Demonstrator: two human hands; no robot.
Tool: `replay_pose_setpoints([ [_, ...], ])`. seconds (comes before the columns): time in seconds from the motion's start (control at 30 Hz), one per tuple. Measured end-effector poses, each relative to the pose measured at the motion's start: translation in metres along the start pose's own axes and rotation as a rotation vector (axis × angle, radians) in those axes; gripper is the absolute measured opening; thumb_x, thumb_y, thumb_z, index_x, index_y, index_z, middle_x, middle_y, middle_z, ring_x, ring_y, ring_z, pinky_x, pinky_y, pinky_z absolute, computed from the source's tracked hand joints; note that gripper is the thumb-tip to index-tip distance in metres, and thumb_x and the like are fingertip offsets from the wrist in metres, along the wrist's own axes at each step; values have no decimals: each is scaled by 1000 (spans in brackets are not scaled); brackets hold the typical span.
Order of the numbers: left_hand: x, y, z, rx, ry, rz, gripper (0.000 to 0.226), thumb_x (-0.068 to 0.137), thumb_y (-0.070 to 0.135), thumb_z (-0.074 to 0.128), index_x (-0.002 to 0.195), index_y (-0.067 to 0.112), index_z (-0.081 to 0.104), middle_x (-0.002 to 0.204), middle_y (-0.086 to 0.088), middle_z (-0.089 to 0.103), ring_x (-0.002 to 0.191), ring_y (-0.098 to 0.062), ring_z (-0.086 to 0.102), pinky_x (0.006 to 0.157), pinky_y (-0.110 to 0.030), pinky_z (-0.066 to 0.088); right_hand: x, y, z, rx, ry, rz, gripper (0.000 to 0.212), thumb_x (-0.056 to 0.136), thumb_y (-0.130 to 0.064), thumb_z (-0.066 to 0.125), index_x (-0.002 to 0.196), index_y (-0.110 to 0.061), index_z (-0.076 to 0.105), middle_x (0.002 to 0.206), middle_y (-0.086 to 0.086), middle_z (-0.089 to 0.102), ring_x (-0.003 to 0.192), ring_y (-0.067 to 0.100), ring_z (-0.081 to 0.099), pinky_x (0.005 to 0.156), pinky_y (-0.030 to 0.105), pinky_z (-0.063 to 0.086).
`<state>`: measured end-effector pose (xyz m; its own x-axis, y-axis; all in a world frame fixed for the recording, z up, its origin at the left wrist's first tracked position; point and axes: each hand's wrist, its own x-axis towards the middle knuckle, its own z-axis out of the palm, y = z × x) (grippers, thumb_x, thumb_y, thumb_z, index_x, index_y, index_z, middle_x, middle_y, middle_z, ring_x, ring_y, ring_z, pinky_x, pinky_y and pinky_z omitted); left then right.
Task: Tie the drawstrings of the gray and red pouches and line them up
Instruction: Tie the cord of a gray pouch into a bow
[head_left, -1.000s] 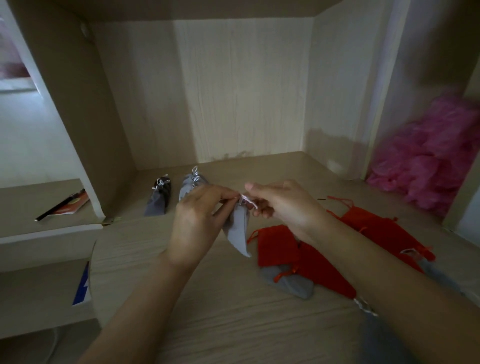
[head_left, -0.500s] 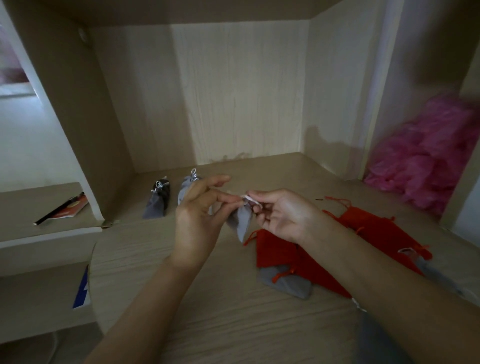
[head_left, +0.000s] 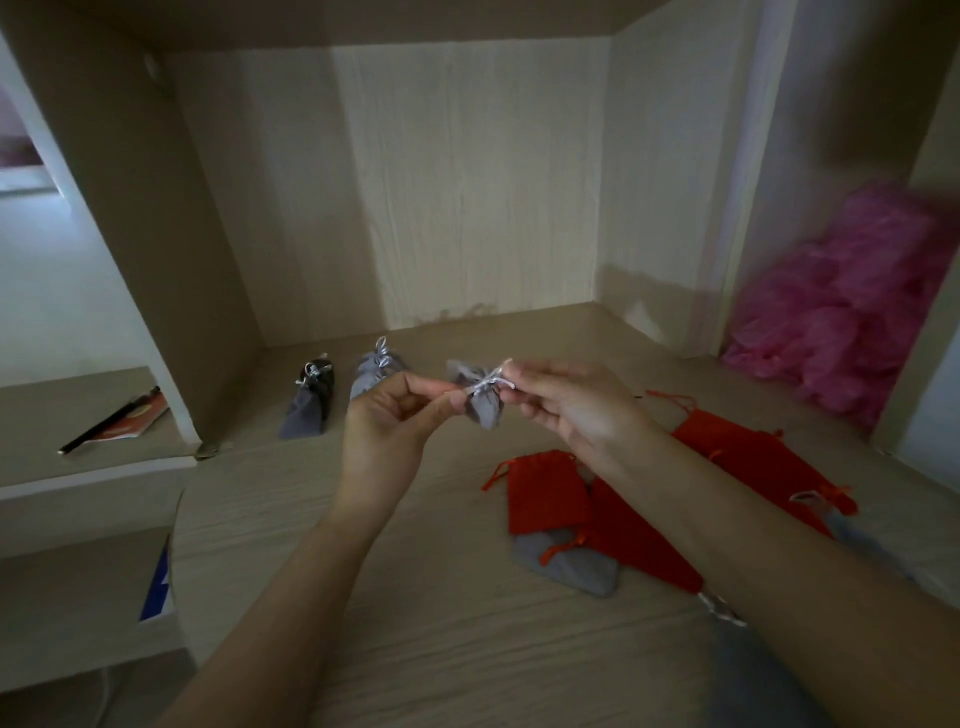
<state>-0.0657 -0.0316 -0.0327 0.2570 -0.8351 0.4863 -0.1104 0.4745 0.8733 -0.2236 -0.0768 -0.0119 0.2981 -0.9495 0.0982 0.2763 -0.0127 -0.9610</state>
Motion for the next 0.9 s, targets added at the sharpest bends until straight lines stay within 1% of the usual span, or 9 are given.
replay_pose_setpoints([
  [0.1,5,-6,-6,35,57,-31,17,76,-4,70,82,10,62,79,-9,68,67,-6,63,66,-17,50,1,2,0,-105,-25,-62,7,83,0,66,87,-3,69,73,4,70,61,5,65,61,13,49],
  [0.17,6,-8,-6,96,31,-23,20,77,-5,69,84,13,63,77,-3,68,65,-4,61,66,-17,49,1,5,3,-171,-26,-92,8,85,2,63,84,-5,67,71,4,67,59,5,62,58,13,47],
  [0.3,3,-7,-2,124,-59,-24,19,78,-7,68,81,12,66,72,10,71,65,1,63,65,-12,48,2,9,6,-299,3,-147,18,89,1,58,76,-10,61,69,3,61,60,7,56,55,13,45],
  [0.47,2,-9,-3,211,-119,-113,5,76,5,73,77,9,70,61,8,67,55,-1,55,58,-12,47,7,14,5,-387,35,-221,19,90,-3,59,75,-15,61,77,6,61,72,16,57,67,29,48],
  [0.53,1,-9,-2,206,-157,-128,5,78,8,71,74,10,69,58,8,64,56,-2,53,59,-13,46,7,15,4,-412,49,-227,20,90,-4,58,75,-17,61,78,2,62,71,13,58,69,29,48],
  [0.63,-1,-8,0,163,-301,-160,13,85,8,62,73,11,65,58,9,59,60,-4,51,62,-14,44,6,17,5,-302,63,-164,25,91,0,53,71,-14,59,70,0,59,64,8,56,62,19,46],
  [0.77,-4,-6,3,186,-445,-161,15,89,10,57,75,7,60,61,5,56,60,-2,51,63,-12,41,4,19,10,-89,88,-33,29,94,2,48,67,-7,55,62,6,56,51,10,56,48,15,46],
  [0.83,-5,-6,2,179,-500,-158,14,88,14,56,78,4,61,64,1,55,60,-4,51,62,-13,43,4,20,10,-22,114,-15,29,95,0,47,68,-6,55,64,8,57,54,14,56,46,16,46],
  [0.9,-5,-6,1,179,-527,-156,12,89,12,55,81,3,61,63,4,55,59,-3,51,61,-12,43,5,21,11,-52,126,-51,29,96,-3,46,69,-7,56,68,7,58,56,13,56,48,15,46],
])
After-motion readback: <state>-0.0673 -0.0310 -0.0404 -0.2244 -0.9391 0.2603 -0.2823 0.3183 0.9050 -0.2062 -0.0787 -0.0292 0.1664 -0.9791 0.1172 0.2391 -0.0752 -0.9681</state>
